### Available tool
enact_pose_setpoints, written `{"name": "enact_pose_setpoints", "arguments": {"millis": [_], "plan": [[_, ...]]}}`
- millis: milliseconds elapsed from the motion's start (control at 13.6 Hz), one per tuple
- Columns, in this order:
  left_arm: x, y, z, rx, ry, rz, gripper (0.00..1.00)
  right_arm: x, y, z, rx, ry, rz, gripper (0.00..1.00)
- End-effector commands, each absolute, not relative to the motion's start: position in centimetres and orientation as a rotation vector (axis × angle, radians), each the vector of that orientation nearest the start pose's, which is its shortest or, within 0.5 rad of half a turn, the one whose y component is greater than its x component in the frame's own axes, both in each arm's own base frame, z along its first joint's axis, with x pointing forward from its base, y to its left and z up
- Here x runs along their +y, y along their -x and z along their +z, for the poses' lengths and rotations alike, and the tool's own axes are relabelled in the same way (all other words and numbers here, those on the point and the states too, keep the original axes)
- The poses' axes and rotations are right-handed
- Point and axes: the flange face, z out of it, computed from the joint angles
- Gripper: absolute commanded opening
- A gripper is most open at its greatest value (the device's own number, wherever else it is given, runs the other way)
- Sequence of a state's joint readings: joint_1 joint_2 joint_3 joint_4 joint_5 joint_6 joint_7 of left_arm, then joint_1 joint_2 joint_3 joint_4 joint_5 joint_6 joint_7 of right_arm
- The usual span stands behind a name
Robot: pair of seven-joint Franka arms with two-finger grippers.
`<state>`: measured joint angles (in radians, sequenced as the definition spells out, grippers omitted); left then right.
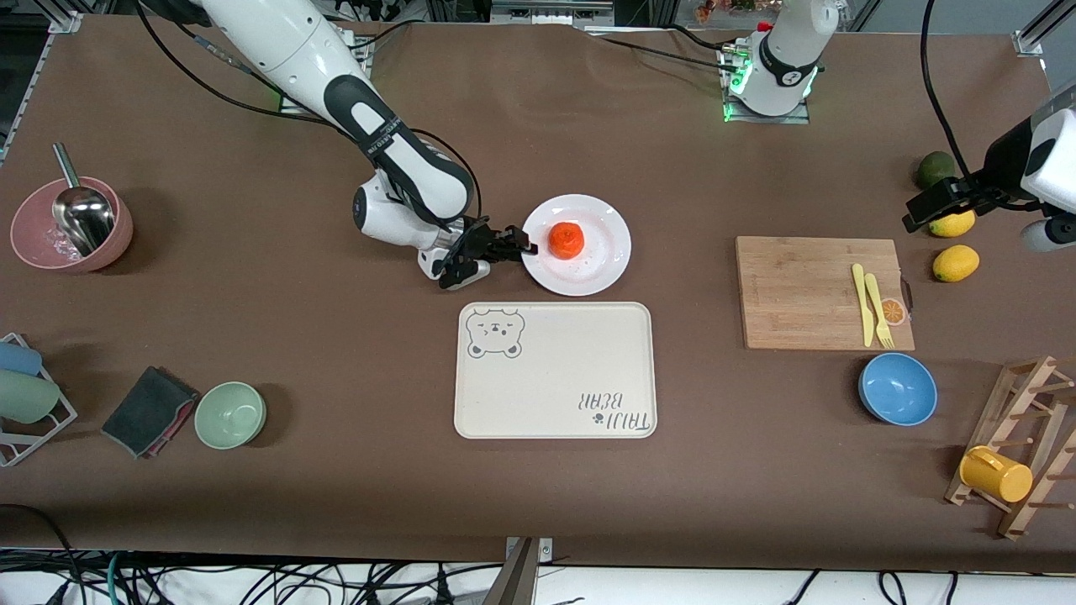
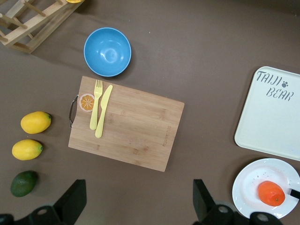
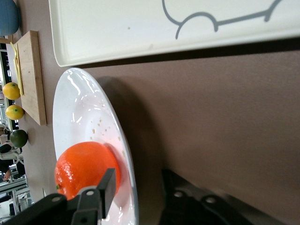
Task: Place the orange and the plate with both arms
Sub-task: 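Grip the white plate rim with the right gripper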
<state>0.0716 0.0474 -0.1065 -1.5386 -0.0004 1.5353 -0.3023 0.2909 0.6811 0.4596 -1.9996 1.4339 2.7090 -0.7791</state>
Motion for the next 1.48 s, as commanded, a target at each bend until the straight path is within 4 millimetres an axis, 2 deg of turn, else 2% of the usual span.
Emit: {"name": "enact_pose_setpoints", "arguments": {"millis": [0,74,295,369,886,1107,1402], "plan": [[-1.7,-57.2,61.3,-0.400,3.105,0.062,1.00,39.0,-44.7,12.7,-0.045,2.296,0.043,0.42],[-1.7,-57.2,61.3,-0.400,3.104,0.062,1.00,39.1,-44.6,12.6,-0.046,2.297,0.045,0.35],[-1.8,-57.3,61.1,-0.398,3.107,0.065,1.00,39.1,-44.5,12.4,-0.057,2.302,0.047,0.06],[-1.8,-57.3,61.2,-0.398,3.107,0.063,1.00,39.0,-44.6,12.4,-0.061,2.304,0.045,0.00],[-1.7,-57.2,61.4,-0.401,3.107,0.058,1.00,38.4,-45.3,13.0,-0.109,2.320,-0.021,0.00],[-1.7,-57.2,61.3,-0.401,3.107,0.061,1.00,38.2,-47.0,15.2,-0.127,2.328,-0.115,0.00],[-1.7,-57.2,61.4,-0.401,3.107,0.056,1.00,38.1,-50.1,18.3,0.012,2.299,-0.168,0.00]]}}
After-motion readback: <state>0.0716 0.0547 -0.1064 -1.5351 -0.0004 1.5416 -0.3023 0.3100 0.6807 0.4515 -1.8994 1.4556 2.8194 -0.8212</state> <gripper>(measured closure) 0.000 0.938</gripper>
